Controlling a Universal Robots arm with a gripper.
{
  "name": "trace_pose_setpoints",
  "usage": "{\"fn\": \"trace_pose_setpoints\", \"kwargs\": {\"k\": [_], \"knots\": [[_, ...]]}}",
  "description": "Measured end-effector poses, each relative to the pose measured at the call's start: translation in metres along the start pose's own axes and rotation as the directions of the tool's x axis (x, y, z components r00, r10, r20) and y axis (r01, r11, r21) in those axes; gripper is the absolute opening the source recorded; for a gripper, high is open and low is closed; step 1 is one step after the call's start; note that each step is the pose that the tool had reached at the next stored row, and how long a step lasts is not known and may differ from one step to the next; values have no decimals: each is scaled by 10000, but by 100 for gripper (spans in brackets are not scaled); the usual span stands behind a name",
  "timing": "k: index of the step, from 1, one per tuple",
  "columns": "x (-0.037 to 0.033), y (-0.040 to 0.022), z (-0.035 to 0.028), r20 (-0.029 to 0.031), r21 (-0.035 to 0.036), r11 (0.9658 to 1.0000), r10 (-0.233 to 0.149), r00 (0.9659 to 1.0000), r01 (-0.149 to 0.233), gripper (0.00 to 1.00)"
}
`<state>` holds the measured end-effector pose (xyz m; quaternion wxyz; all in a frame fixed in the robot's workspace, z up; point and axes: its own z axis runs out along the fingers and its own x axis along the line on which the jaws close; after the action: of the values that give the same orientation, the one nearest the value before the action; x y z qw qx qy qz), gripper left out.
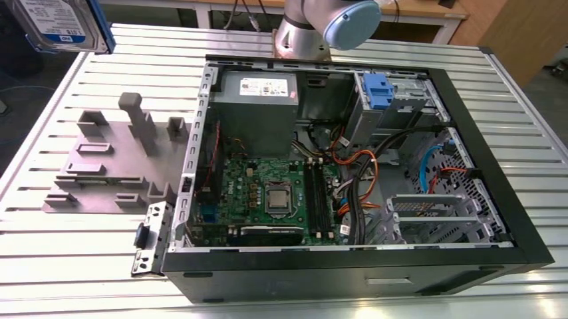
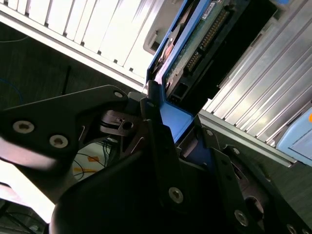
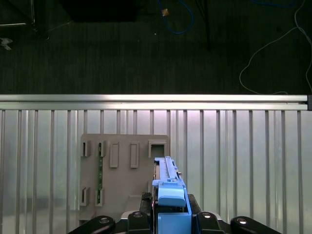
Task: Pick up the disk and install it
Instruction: 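Pick up the disk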
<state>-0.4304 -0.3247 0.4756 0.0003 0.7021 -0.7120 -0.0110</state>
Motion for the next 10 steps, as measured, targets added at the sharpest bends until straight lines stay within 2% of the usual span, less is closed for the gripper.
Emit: {"fn": "trace_pose_setpoints", "kwargs": {"k": [10], "knots": [[0, -17, 0, 0, 1, 10000, 0, 10000, 0, 37]]}}
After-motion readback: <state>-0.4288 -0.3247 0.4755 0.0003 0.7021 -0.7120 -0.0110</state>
